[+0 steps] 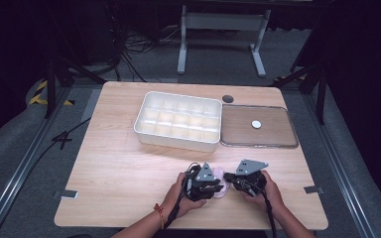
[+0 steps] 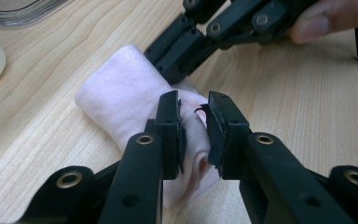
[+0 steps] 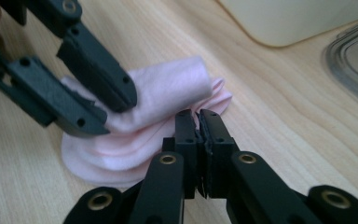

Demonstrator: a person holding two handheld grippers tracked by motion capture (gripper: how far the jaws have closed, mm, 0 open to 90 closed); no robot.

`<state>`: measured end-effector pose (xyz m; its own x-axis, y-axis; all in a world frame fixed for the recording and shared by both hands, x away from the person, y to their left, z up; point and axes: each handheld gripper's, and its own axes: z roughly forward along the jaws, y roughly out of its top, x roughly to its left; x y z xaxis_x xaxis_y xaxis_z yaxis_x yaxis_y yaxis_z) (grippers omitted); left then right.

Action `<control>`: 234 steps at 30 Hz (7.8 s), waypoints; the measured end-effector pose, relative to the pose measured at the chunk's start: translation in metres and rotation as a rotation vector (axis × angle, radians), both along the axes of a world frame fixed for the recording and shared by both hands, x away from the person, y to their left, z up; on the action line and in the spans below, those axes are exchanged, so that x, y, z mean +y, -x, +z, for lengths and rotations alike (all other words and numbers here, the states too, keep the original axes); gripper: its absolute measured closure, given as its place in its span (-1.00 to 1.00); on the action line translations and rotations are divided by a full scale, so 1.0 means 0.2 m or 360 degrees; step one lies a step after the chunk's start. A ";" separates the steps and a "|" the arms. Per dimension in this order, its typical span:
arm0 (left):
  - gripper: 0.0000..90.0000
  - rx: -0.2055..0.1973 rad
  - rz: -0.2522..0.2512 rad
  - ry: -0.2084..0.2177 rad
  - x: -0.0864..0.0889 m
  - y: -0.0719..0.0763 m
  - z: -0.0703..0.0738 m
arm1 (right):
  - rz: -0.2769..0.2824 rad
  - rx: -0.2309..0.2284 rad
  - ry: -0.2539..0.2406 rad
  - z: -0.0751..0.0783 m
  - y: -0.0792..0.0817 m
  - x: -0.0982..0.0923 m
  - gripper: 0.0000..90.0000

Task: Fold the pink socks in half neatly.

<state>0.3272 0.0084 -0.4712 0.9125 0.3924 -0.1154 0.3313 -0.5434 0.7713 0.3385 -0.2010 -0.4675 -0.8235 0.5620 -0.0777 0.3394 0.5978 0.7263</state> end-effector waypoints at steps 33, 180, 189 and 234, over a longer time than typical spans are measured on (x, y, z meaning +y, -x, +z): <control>0.60 -0.0002 -0.0053 0.0120 0.11 -0.02 0.08 | 0.0020 0.0040 -0.0111 0.01 -0.04 0.03 0.77; -0.47 -0.0048 0.0283 -0.0359 0.93 0.01 -0.02 | 0.0049 0.0502 -0.0281 -0.03 -0.09 0.00 0.40; -0.67 -0.0030 0.0387 -0.0287 0.91 0.01 -0.05 | 0.0118 0.0352 -0.0230 0.01 -0.04 0.01 0.58; -0.70 -0.0038 0.0351 -0.0262 0.91 -0.02 -0.06 | -0.0001 -0.0042 -0.0294 0.16 0.00 -0.11 0.60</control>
<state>0.3302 0.1913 -0.4830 0.8046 0.5937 -0.0133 0.4384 -0.5789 0.6875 0.3383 -0.2236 -0.4357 -0.8221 0.5694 0.0055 0.3194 0.4530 0.8323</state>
